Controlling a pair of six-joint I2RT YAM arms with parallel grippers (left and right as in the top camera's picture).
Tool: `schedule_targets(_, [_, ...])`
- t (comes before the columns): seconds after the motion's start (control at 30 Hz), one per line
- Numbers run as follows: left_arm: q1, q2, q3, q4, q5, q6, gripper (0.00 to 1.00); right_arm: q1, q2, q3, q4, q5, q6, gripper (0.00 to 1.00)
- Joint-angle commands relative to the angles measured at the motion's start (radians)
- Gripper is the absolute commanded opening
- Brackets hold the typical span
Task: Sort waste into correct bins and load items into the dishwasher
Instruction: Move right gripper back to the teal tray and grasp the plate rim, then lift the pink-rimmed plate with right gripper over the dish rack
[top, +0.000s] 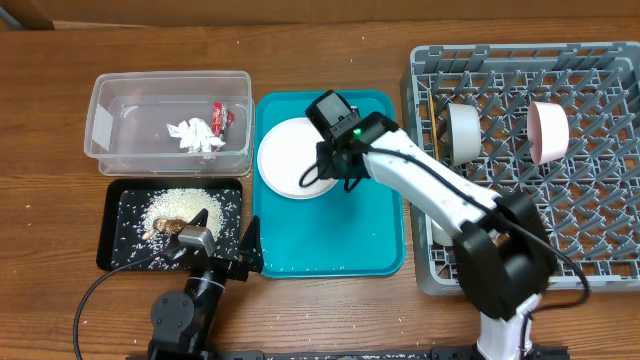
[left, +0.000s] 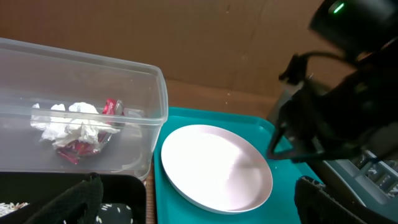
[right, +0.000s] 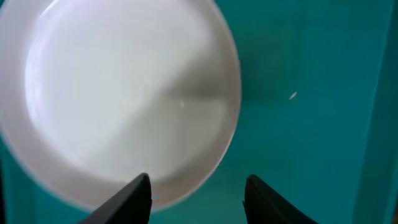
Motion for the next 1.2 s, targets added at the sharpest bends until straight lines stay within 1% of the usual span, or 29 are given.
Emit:
schedule_targets(0.0, [0.005,-0.011,-0.004,-0.001,0.014,-0.003,1.00,-0.050,0.053,0.005,0.049,-0.032,0.093,0.50])
schedule_targets(0.03, [0.005,-0.011,-0.004,-0.001,0.014,-0.003,1.00,-0.058,0.072,0.005,0.063,-0.069,0.092,0.50])
schedule_targets(0.07, [0.005,-0.011,-0.004,-0.001,0.014,-0.003,1.00,-0.066,0.093,0.005,0.076,-0.108,0.092,0.45])
schedule_targets(0.1, [0.005,-0.011,-0.004,-0.001,0.014,-0.003,1.00,-0.072,0.113,0.005,0.085,-0.137,0.093,0.37])
schedule_targets(0.13, [0.005,-0.011,-0.004,-0.001,0.014,-0.003,1.00,-0.076,0.129,0.005,0.090,-0.155,0.093,0.24])
schedule_targets(0.17, [0.005,-0.011,-0.004,-0.001,0.014,-0.003,1.00,-0.079,0.138,0.005,0.090,-0.166,0.093,0.16])
schedule_targets(0.2, [0.005,-0.011,-0.004,-0.001,0.014,-0.003,1.00,-0.083,0.140,0.005,0.088,-0.170,0.093,0.11])
schedule_targets(0.3, [0.005,-0.011,-0.004,-0.001,0.014,-0.003,1.00,-0.089,0.119,0.008,0.081,-0.164,0.080,0.04])
schedule_targets(0.47, [0.005,-0.011,-0.004,-0.001,0.014,-0.003,1.00,-0.091,-0.003,0.008,0.028,-0.050,0.077,0.04])
schedule_targets(0.53, [0.005,-0.011,-0.004,-0.001,0.014,-0.003,1.00,-0.091,-0.087,0.008,0.004,0.017,0.077,0.04])
schedule_targets(0.63, [0.005,-0.011,-0.004,-0.001,0.014,-0.003,1.00,-0.091,-0.253,0.008,-0.039,0.166,0.077,0.04])
schedule_targets(0.7, [0.005,-0.011,-0.004,-0.001,0.014,-0.003,1.00,-0.091,-0.364,0.008,-0.074,0.311,0.077,0.04])
schedule_targets(0.8, [0.005,-0.011,-0.004,-0.001,0.014,-0.003,1.00,-0.092,-0.513,0.008,-0.128,0.589,0.077,0.04])
schedule_targets(0.9, [0.005,-0.011,-0.004,-0.001,0.014,-0.003,1.00,-0.103,-0.617,0.008,-0.197,0.868,0.078,0.04])
schedule_targets(1.0, [0.005,-0.011,-0.004,-0.001,0.014,-0.003,1.00,-0.146,-0.663,0.008,-0.263,1.042,0.078,0.04])
schedule_targets(1.03, [0.005,-0.011,-0.004,-0.001,0.014,-0.003,1.00,-0.166,-0.663,0.008,-0.281,1.073,0.078,0.04])
schedule_targets(1.1, [0.005,-0.011,-0.004,-0.001,0.014,-0.003,1.00,-0.219,-0.658,0.005,-0.314,1.108,0.078,0.04])
schedule_targets(1.17, [0.005,-0.011,-0.004,-0.001,0.014,-0.003,1.00,-0.278,-0.641,0.005,-0.324,1.098,0.078,0.04])
